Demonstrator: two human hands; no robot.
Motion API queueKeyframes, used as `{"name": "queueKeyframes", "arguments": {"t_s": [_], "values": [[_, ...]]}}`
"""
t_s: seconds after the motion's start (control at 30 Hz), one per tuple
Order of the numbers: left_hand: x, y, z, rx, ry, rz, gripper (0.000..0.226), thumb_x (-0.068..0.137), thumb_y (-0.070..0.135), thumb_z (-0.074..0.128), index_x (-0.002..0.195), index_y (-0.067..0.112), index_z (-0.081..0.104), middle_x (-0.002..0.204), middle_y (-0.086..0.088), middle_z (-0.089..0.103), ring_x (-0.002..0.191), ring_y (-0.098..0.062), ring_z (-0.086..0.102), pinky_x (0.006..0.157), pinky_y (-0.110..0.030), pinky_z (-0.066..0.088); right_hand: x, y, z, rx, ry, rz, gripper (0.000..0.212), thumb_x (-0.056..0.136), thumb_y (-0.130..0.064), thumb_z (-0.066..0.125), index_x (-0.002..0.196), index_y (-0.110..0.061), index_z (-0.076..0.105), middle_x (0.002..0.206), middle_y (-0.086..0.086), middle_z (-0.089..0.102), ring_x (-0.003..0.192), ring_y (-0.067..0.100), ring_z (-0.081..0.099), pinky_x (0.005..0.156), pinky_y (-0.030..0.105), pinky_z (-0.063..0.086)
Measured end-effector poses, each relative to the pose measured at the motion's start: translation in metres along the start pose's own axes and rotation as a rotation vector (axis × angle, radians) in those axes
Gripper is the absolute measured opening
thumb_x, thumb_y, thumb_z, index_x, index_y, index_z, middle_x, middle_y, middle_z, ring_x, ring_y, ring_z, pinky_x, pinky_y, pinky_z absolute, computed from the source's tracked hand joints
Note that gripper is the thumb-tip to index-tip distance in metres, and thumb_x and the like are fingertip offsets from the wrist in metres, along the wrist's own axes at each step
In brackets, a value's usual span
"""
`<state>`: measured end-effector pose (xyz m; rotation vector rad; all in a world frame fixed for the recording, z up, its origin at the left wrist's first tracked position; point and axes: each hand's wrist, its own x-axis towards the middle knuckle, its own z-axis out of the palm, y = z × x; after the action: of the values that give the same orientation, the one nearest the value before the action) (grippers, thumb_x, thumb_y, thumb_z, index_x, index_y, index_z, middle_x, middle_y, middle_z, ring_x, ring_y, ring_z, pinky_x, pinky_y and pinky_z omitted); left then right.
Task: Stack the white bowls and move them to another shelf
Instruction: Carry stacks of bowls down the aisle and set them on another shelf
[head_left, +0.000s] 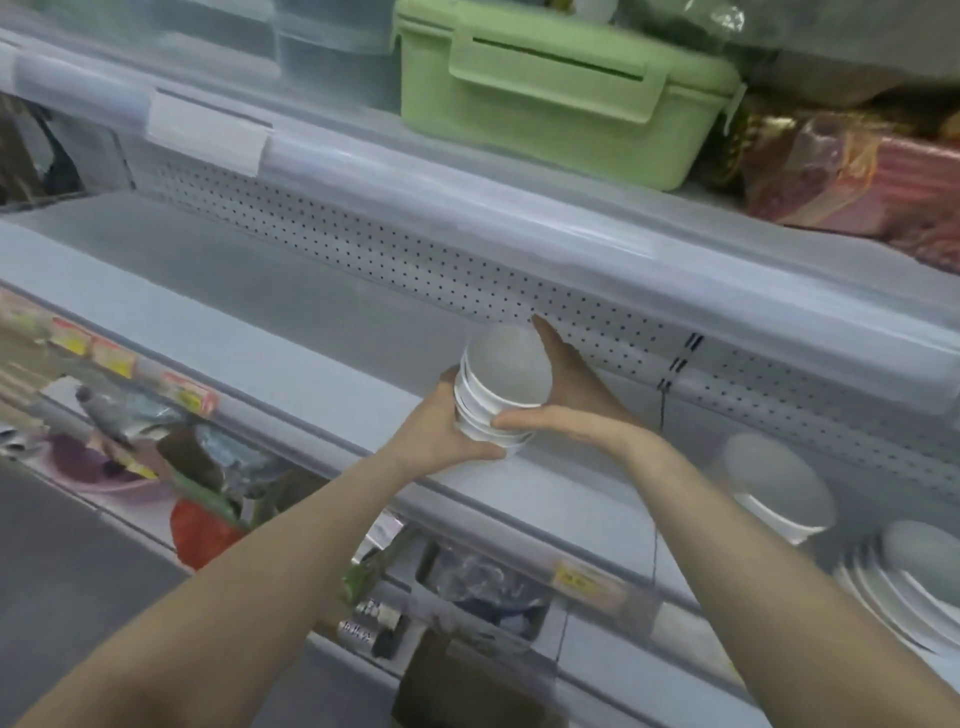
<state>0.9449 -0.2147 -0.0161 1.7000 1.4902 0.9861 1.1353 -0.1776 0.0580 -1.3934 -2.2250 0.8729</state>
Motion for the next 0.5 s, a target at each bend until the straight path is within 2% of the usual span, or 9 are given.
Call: {"name": "queueKeyframes", "arguments": {"t_s": [0.07, 0.17, 0.23, 0.33, 0.43, 0.5], "values": [[0.001, -0.003, -0.001, -0.007, 0.004, 0.012, 0.085, 0.064, 0.013, 0.092, 0.112, 0.05, 0.032, 0.111, 0.026, 0.047, 0.092, 0.021, 0.051, 0.072, 0.004, 0.037, 0.0, -0.001, 0.004, 0.042, 0.023, 0.018, 0.131, 0.056, -0.055, 0.09, 0.154, -0.038, 0.006, 0.155, -0.01, 0.028, 0.138, 0.008, 0.03, 0.11, 0.032, 0.032], [0.002, -0.007, -0.003, -0.002, -0.022, 0.001, 0.091, 0.061, 0.026, 0.094, 0.133, 0.033, 0.039, 0.12, 0.015, 0.05, 0.107, -0.001, 0.056, 0.075, 0.0, 0.038, 0.003, -0.006, 0.009, 0.023, 0.041, 0.046, 0.126, 0.052, -0.06, 0.089, 0.151, -0.04, 0.014, 0.147, -0.008, 0.037, 0.132, 0.009, 0.039, 0.107, 0.035, 0.038], [0.003, -0.008, -0.004, 0.008, -0.039, 0.004, 0.097, 0.06, 0.029, 0.094, 0.138, 0.024, 0.037, 0.124, 0.01, 0.047, 0.111, -0.01, 0.054, 0.078, -0.008, 0.041, 0.006, -0.007, 0.01, -0.007, 0.055, 0.055, 0.124, 0.049, -0.065, 0.088, 0.149, -0.04, 0.02, 0.138, -0.007, 0.044, 0.126, 0.01, 0.046, 0.103, 0.039, 0.045], [0.006, -0.009, -0.005, 0.026, -0.051, 0.03, 0.099, 0.059, 0.027, 0.094, 0.14, 0.017, 0.038, 0.123, 0.007, 0.045, 0.111, -0.011, 0.053, 0.087, -0.019, 0.041, 0.004, -0.015, 0.01, -0.088, 0.054, 0.075, 0.122, 0.057, -0.053, 0.086, 0.152, -0.037, 0.012, 0.134, -0.003, 0.039, 0.119, 0.011, 0.043, 0.096, 0.03, 0.042], [0.007, -0.006, -0.007, 0.02, -0.051, 0.072, 0.098, 0.059, 0.021, 0.095, 0.14, 0.015, 0.039, 0.121, 0.007, 0.045, 0.11, -0.009, 0.05, 0.088, -0.016, 0.038, 0.004, -0.02, 0.008, -0.194, 0.058, 0.07, 0.121, 0.06, -0.051, 0.083, 0.153, -0.036, 0.007, 0.136, -0.002, 0.034, 0.12, 0.014, 0.042, 0.094, 0.03, 0.042], [0.008, -0.007, -0.007, -0.003, -0.051, 0.077, 0.096, 0.058, 0.019, 0.095, 0.137, 0.018, 0.04, 0.118, 0.011, 0.047, 0.108, -0.008, 0.053, 0.085, -0.008, 0.039, 0.003, -0.022, 0.008, -0.205, 0.058, 0.078, 0.121, 0.061, -0.051, 0.083, 0.154, -0.036, 0.006, 0.138, -0.002, 0.033, 0.124, 0.016, 0.042, 0.096, 0.03, 0.042]]}}
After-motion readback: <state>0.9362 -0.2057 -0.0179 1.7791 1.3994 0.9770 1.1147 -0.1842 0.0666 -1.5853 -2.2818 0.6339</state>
